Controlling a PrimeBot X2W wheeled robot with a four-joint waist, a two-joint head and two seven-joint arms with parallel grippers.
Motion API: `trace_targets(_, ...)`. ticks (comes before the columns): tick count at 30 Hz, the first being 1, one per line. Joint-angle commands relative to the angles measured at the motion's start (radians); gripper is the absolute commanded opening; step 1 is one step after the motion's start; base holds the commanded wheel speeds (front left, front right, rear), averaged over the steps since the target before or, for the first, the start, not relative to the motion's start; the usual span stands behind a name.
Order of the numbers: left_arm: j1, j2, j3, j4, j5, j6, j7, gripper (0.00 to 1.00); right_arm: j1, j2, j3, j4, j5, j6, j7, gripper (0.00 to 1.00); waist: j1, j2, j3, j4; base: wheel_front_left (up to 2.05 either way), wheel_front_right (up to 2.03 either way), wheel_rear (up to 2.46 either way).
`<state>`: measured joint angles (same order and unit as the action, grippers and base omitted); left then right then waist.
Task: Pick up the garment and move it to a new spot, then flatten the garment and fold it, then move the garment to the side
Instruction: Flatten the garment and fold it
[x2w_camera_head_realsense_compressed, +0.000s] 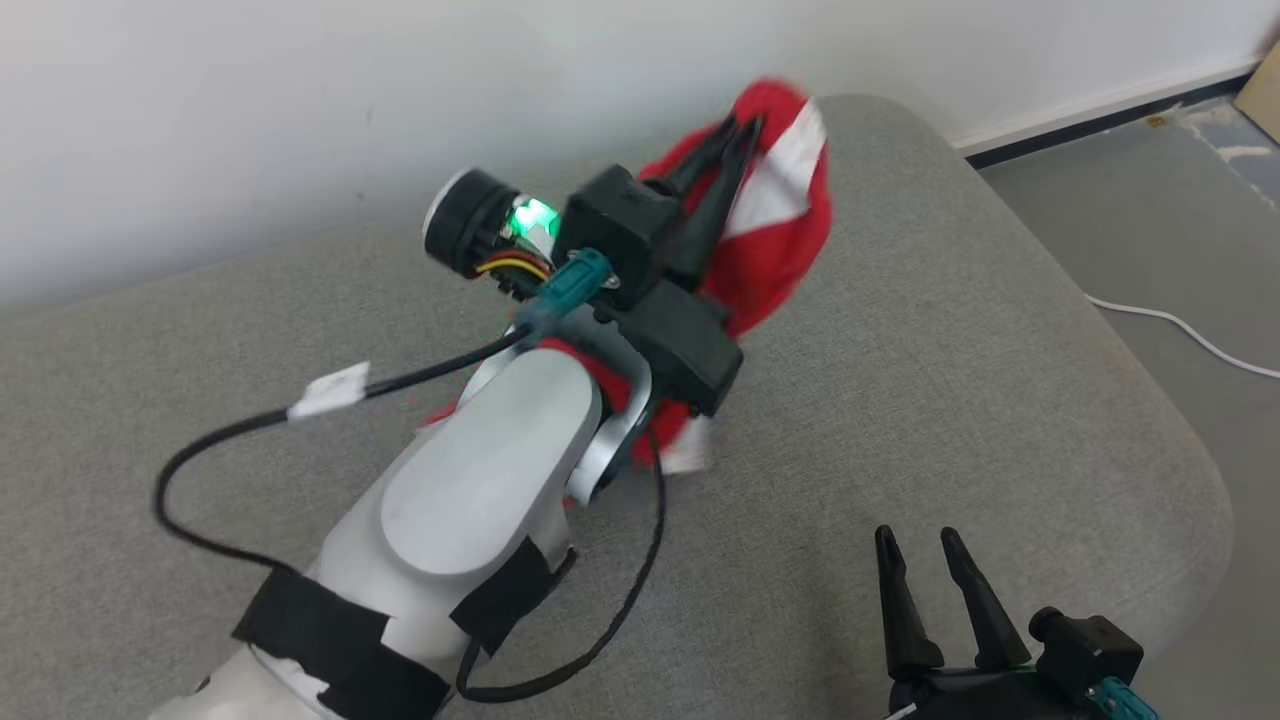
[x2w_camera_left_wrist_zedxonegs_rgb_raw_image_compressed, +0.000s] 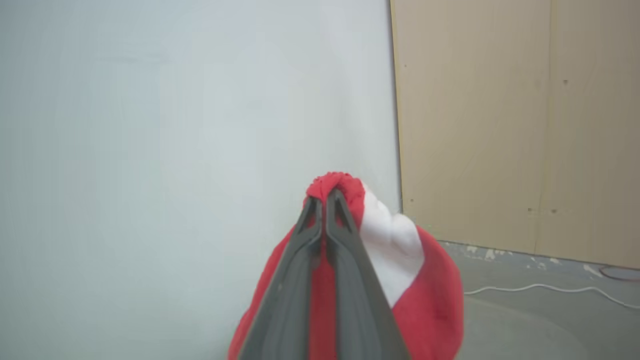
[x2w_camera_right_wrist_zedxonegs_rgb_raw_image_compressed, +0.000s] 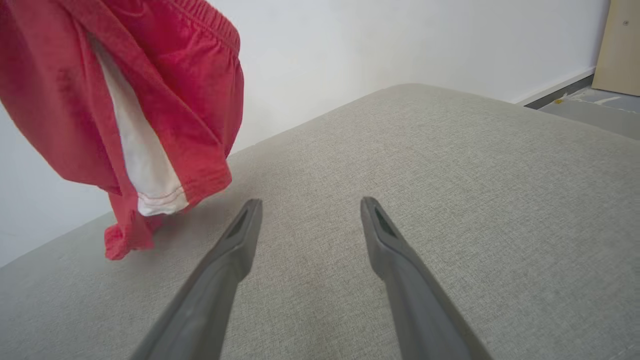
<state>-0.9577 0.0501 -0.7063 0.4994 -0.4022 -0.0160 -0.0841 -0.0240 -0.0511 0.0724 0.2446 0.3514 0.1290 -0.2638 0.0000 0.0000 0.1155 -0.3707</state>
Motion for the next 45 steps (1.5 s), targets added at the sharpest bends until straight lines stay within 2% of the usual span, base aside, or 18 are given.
trace_targets(1, -0.02, 0.001, -0.009, -0.034, -0.055, 0.031, -0.077, 0.0, -0.002, 0.002, -0.002, 0.0, -0.006, 0.003, -0.001, 1.0, 0.0, 0.0, -0.008, 0.007, 0.0, 0.0, 0.0)
trace_targets(4, -0.048, 0.0, -0.025, -0.078, -0.154, 0.101, -0.152, 0.0, 0.002, 0.002, -0.003, -0.003, -0.009, 0.004, -0.001, 1.0, 0.0, 0.0, -0.014, 0.021, 0.0, 0.0, 0.0)
trace_targets(7, -0.033, 0.001, -0.045, -0.056, -0.233, 0.159, -0.165, 0.0, 0.006, 0.002, -0.007, -0.006, -0.009, 0.003, -0.001, 1.0, 0.0, 0.0, -0.018, 0.044, 0.0, 0.0, 0.0)
trace_targets(9, 0.008, 0.002, -0.055, -0.022, -0.281, 0.183, -0.169, 0.0, 0.009, 0.002, -0.009, -0.009, -0.011, 0.004, -0.001, 1.0, 0.0, 0.0, -0.016, 0.066, 0.0, 0.0, 0.0)
trace_targets(13, 0.116, 0.003, -0.044, 0.078, -0.343, 0.205, -0.174, 0.0, 0.014, 0.002, -0.019, -0.013, -0.015, 0.003, -0.001, 1.0, 0.0, 0.0, -0.011, 0.12, 0.0, 0.0, 0.0)
trace_targets(19, 0.282, 0.029, 0.04, 0.206, -0.416, 0.208, -0.181, 0.0, 0.01, 0.002, -0.015, -0.015, -0.025, 0.003, -0.001, 1.0, 0.0, 0.0, -0.01, 0.196, 0.0, 0.0, 0.0)
trace_targets(25, 0.387, 0.049, 0.141, 0.214, -0.431, 0.218, -0.181, 0.0, 0.017, 0.002, -0.011, -0.01, -0.029, 0.003, -0.001, 1.0, 0.0, 0.0, -0.024, 0.239, 0.0, 0.0, 0.0)
trace_targets(26, 0.435, 0.049, 0.176, 0.206, -0.427, 0.218, -0.181, 0.31, 0.021, 0.002, -0.012, -0.007, -0.031, 0.003, -0.001, 1.0, 0.0, 0.0, -0.031, 0.249, 0.0, 0.0, 0.0)
trace_targets(27, 0.46, 0.048, 0.191, 0.203, -0.428, 0.219, -0.182, 1.0, 0.024, 0.002, -0.01, -0.007, -0.032, 0.003, -0.001, 1.0, 0.0, 0.0, -0.035, 0.252, 0.0, 0.0, 0.0)
trace_targets(31, 0.553, 0.044, 0.246, 0.17, -0.415, 0.212, -0.182, 1.0, 0.03, 0.002, -0.01, -0.007, -0.038, 0.003, -0.001, 1.0, 0.0, 0.0, -0.044, 0.265, 0.0, 0.0, 0.0)
trace_targets(34, 0.627, 0.05, 0.3, 0.09, -0.365, 0.208, -0.182, 1.0, 0.036, 0.002, -0.016, -0.009, -0.042, 0.003, -0.001, 1.0, 0.0, 0.0, -0.051, 0.279, 0.0, 0.0, 0.0)
trace_targets(39, 0.775, 0.073, 0.385, -0.117, -0.183, 0.199, -0.182, 1.0, 0.041, 0.002, -0.019, -0.005, -0.049, 0.003, -0.001, 1.0, 0.0, 0.0, -0.064, 0.3, 0.0, 0.0, 0.0)
trace_targets(42, 0.866, 0.082, 0.433, -0.265, -0.038, 0.198, -0.182, 1.0, 0.044, 0.001, -0.025, -0.004, -0.051, 0.003, -0.001, 1.0, 0.0, 0.0, -0.073, 0.313, 0.0, 0.0, 0.0)
trace_targets(45, 0.955, 0.063, 0.492, -0.392, 0.07, 0.203, -0.182, 1.0, 0.046, 0.002, -0.03, 0.007, -0.055, 0.003, -0.001, 1.0, 0.0, 0.0, -0.079, 0.329, 0.0, 0.0, 0.0)
